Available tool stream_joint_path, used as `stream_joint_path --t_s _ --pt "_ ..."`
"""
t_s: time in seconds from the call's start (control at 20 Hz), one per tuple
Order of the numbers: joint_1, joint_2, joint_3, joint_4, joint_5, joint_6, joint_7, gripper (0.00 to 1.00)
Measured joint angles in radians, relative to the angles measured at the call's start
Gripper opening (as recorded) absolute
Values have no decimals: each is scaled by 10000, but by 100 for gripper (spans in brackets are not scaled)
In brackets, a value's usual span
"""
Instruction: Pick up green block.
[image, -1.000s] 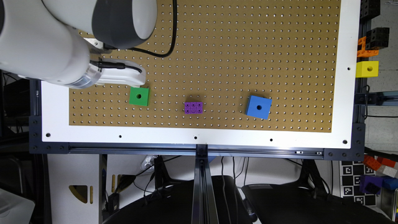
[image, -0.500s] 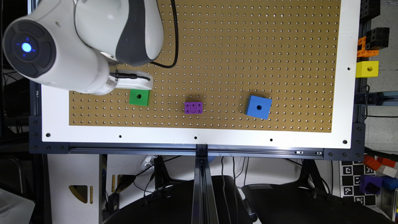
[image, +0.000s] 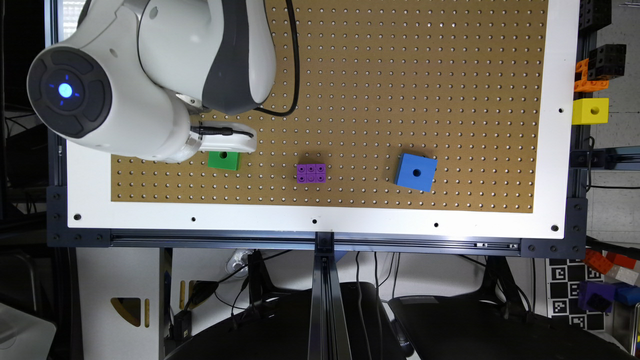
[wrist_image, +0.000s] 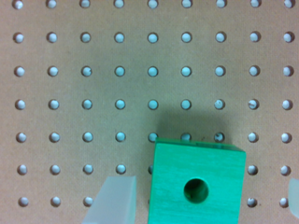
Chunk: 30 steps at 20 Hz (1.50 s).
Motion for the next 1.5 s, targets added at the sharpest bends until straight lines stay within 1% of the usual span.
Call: stream_joint_path --t_s 0.2,0.35,0.45,0.5,0.65,0.75,0.85,0.95,1.0,1.3,1.5 --pt "-2 507 2 176 0 266 0 100" --pt "-2 801 3 440 0 296 0 100" --pt "-2 914 3 481 0 305 0 100" --pt "-2 1030 3 481 0 383 0 100" --pt "-2 1464 3 512 0 802 -1 100" --pt "-6 1509 4 591 -2 834 -1 100" --pt "-1 1512 18 608 -2 838 0 100" --pt "1 1537 69 707 -2 838 8 100" --pt "2 1716 114 967 -1 824 17 0" --pt "-1 1716 114 966 -1 822 16 0" --pt "-10 1706 113 969 -1 729 16 0"
